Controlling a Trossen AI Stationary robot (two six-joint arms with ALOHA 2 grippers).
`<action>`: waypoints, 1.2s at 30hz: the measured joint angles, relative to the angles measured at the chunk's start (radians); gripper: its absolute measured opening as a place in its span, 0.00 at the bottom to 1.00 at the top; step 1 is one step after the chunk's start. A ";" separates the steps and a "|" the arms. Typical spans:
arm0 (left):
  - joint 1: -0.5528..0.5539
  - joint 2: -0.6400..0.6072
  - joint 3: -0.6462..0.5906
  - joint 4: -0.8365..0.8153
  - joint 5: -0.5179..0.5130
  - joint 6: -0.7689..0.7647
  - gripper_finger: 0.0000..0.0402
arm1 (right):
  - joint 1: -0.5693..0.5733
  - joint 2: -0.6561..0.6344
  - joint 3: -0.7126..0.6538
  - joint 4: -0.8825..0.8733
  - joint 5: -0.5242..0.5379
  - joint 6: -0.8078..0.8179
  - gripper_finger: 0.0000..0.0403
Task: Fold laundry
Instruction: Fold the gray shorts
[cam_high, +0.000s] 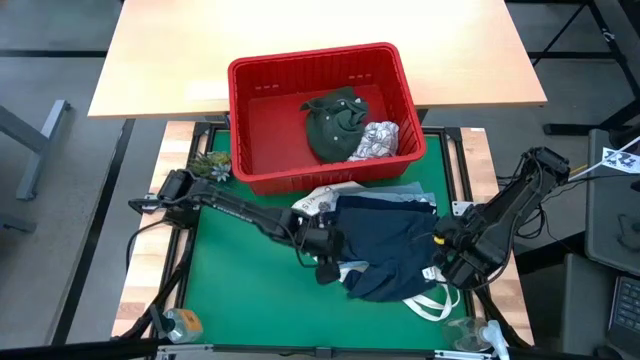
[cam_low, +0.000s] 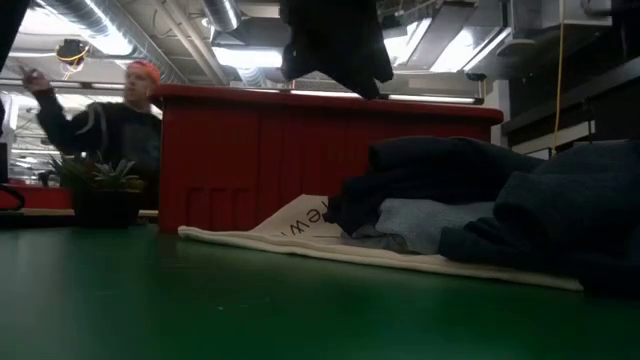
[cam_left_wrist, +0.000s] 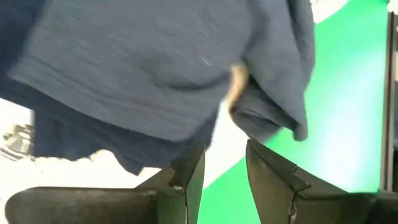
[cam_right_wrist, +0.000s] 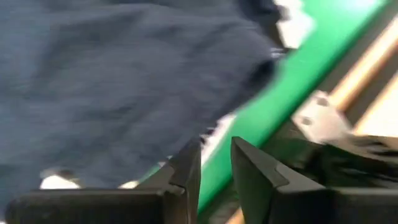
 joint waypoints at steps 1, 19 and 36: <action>-0.014 0.000 0.000 0.001 -0.011 -0.012 0.27 | 0.000 0.000 0.000 0.032 0.006 -0.027 0.22; 0.001 0.082 -0.001 0.022 -0.073 -0.202 0.27 | 0.000 0.001 -0.001 0.275 0.058 -0.259 0.22; 0.019 0.091 -0.001 0.015 0.002 -0.247 0.27 | 0.000 0.002 -0.002 0.271 0.076 -0.259 0.22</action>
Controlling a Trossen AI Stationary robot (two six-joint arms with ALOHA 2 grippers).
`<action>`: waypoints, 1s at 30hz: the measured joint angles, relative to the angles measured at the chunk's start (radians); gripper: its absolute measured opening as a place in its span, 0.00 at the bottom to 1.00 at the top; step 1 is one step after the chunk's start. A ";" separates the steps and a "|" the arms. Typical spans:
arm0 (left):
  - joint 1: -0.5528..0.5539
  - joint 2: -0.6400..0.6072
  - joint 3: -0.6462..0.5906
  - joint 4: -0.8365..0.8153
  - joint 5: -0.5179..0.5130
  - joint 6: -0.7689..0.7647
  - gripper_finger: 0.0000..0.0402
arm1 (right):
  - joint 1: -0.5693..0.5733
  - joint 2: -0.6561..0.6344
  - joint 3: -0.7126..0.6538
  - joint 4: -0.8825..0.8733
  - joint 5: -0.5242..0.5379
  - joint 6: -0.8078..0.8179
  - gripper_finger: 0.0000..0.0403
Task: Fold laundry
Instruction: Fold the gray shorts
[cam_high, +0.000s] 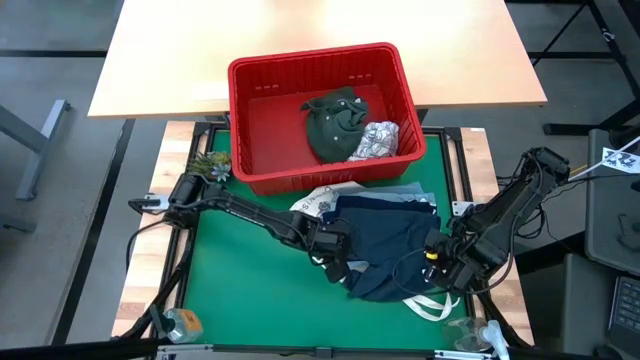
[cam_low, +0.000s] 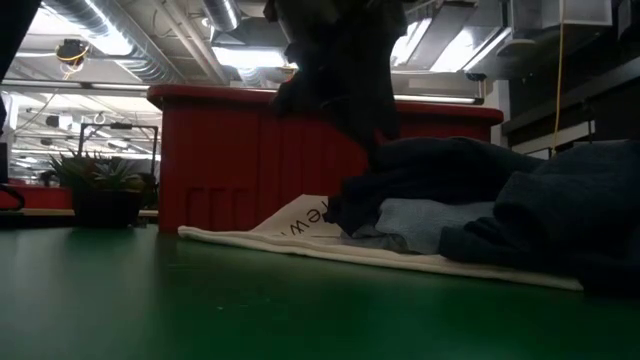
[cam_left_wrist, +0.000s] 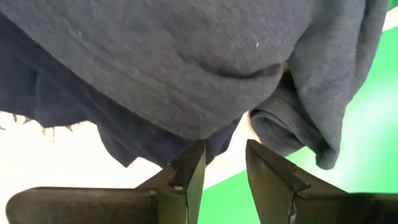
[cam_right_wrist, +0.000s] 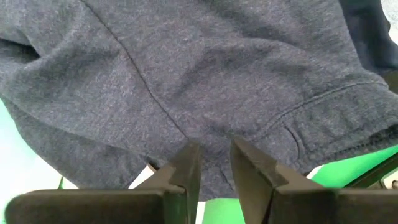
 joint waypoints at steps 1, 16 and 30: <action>-0.001 0.000 0.000 -0.002 -0.001 -0.003 0.27 | 0.000 0.000 0.000 0.000 0.000 0.000 0.22; -0.001 0.042 0.000 0.069 -0.025 0.034 0.27 | 0.000 0.000 0.000 -0.001 0.000 -0.001 0.22; -0.021 0.036 0.000 0.153 -0.065 0.108 0.27 | 0.000 0.000 0.000 0.000 0.001 -0.001 0.22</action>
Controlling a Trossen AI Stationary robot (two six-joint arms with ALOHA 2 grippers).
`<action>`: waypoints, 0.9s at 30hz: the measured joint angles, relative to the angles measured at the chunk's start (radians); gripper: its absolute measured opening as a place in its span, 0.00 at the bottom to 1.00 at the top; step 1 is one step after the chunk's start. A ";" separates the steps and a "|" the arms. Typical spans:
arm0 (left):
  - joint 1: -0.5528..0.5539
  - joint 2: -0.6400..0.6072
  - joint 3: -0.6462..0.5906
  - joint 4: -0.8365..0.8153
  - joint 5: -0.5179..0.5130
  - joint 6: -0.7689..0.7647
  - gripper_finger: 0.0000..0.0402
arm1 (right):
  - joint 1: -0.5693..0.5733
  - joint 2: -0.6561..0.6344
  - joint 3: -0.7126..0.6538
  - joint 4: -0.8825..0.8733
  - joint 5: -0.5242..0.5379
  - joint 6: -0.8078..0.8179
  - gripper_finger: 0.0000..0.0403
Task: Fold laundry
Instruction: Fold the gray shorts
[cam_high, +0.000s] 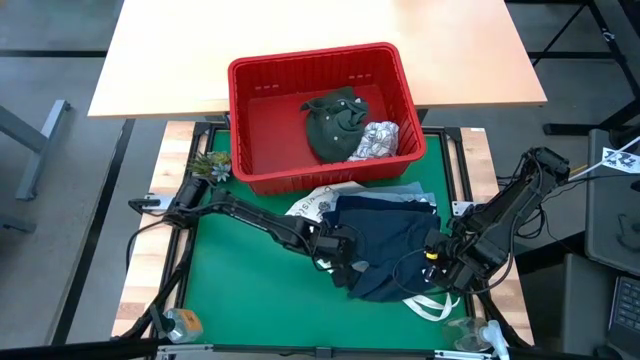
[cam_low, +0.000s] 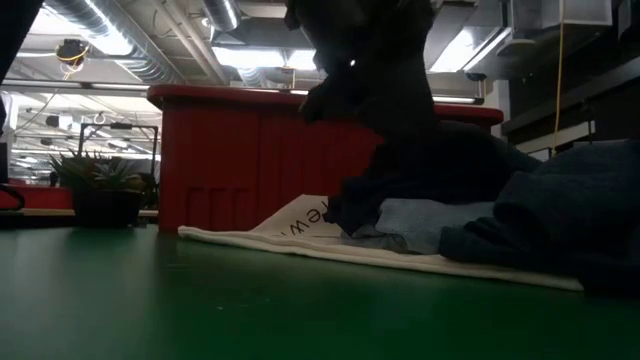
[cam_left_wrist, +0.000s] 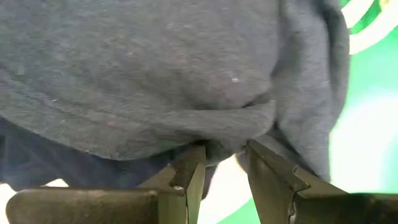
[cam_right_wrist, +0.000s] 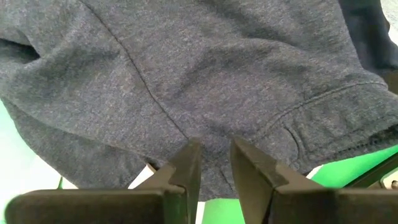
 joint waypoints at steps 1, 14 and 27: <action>-0.001 -0.002 0.000 0.004 0.000 0.000 0.27 | 0.000 0.000 0.000 0.000 0.000 0.000 0.22; -0.002 0.008 0.000 0.001 -0.045 0.022 0.27 | 0.000 0.000 0.000 0.020 0.003 0.000 0.22; -0.007 0.015 0.000 -0.058 -0.035 0.027 0.01 | -0.001 0.117 0.000 0.033 0.001 0.003 0.22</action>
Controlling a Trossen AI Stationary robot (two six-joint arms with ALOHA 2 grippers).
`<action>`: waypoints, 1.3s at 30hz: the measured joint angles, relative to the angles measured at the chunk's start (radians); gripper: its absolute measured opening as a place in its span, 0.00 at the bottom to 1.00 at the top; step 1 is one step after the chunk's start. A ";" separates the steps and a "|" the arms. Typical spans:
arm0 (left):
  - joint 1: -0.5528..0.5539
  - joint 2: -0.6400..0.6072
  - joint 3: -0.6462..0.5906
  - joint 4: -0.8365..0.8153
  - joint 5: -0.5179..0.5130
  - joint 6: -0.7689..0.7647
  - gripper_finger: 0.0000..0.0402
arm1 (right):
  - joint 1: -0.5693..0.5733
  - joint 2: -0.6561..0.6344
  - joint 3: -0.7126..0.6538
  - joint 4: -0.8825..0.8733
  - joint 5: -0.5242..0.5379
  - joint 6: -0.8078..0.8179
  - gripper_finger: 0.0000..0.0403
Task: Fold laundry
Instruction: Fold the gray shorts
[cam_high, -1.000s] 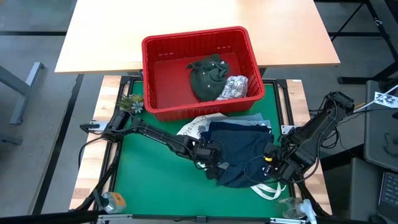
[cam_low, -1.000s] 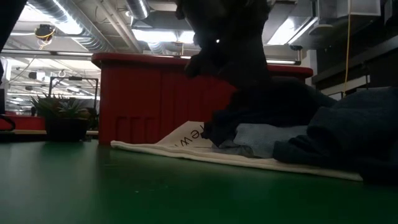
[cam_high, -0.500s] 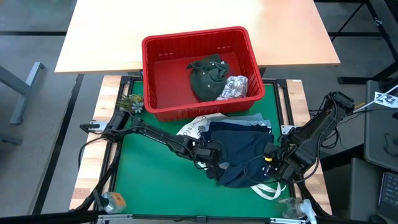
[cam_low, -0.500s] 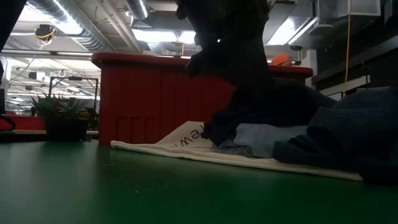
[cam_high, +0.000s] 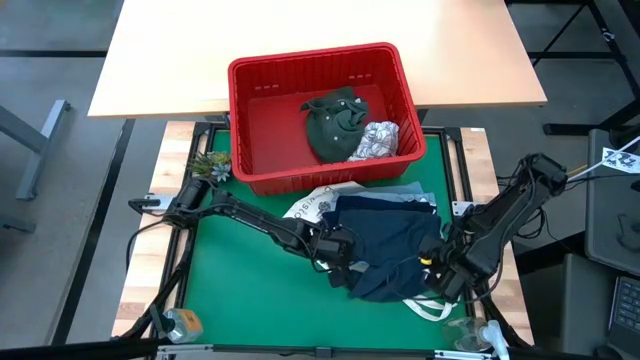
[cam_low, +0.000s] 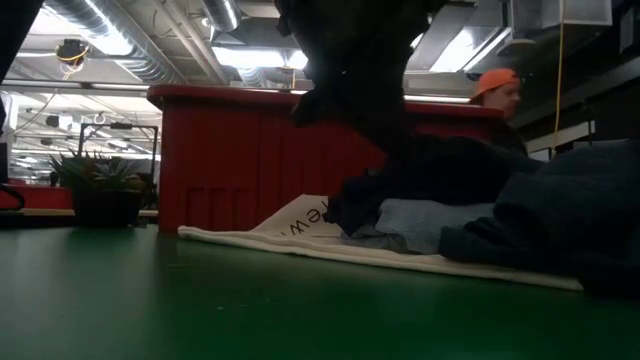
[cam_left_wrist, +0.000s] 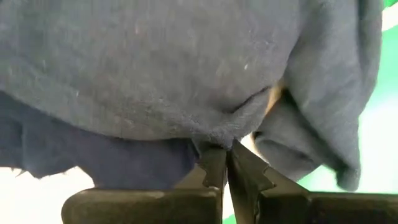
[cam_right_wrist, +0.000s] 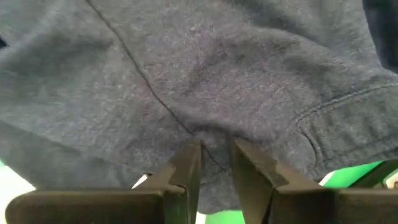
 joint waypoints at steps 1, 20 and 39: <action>-0.002 0.000 0.000 -0.018 0.003 0.000 0.01 | 0.000 0.013 0.000 -0.001 -0.003 0.000 0.22; -0.037 0.000 0.000 -0.186 0.044 0.000 0.06 | 0.000 0.110 0.000 -0.010 -0.128 -0.001 0.22; -0.051 -0.073 0.000 -0.167 0.158 -0.017 0.24 | 0.002 0.095 0.203 -0.188 -0.147 -0.104 0.22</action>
